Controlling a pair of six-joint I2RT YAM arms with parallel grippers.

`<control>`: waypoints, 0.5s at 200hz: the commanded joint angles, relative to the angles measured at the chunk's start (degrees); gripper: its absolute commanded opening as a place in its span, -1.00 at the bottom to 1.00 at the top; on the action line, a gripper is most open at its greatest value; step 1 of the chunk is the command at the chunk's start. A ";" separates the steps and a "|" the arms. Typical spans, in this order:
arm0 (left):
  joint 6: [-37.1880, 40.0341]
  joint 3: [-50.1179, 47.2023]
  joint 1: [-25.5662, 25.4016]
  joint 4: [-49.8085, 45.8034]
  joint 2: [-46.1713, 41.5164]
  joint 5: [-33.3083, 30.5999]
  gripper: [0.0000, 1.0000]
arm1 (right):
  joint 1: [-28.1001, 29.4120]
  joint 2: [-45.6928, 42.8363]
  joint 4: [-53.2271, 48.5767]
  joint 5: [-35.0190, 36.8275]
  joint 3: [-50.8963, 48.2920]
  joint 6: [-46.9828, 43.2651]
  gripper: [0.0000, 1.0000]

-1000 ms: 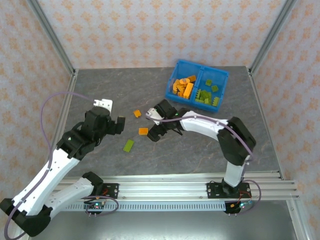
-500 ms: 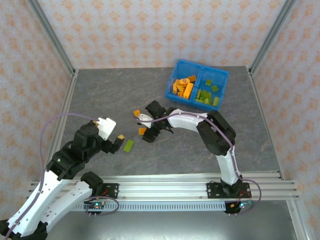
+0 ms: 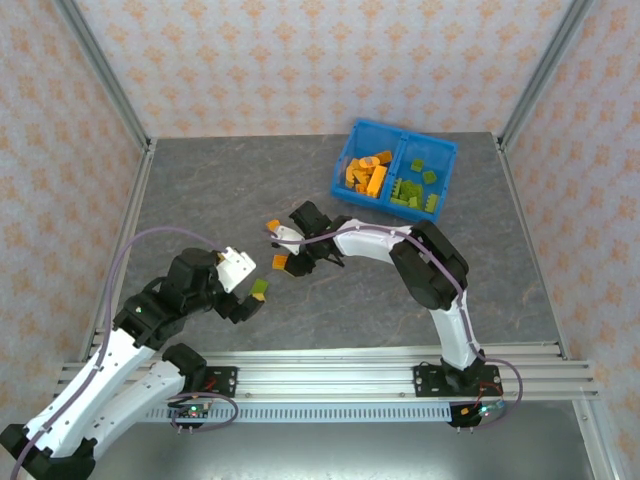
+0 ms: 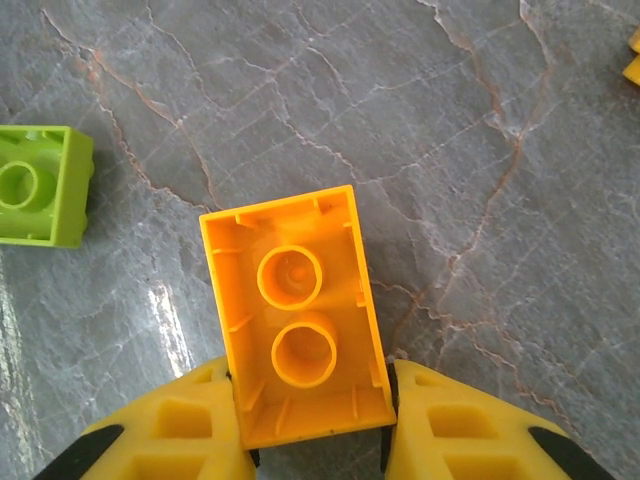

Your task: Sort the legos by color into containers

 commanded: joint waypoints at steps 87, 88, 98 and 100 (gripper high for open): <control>0.94 -1.47 0.45 4.04 -5.54 -0.34 1.00 | -10.95 -17.45 16.70 13.68 -6.97 23.93 -0.68; 0.92 -1.48 0.48 4.00 -5.54 -0.37 1.00 | -11.12 -17.50 16.72 14.03 -6.92 24.16 -0.68; 0.89 -1.49 0.43 4.13 -5.58 -0.15 1.00 | -12.95 -18.40 16.26 17.10 -6.18 25.87 -0.67; 0.90 -1.49 0.47 4.13 -5.50 -0.08 1.00 | -13.32 -18.60 16.17 17.76 -6.00 26.19 -0.66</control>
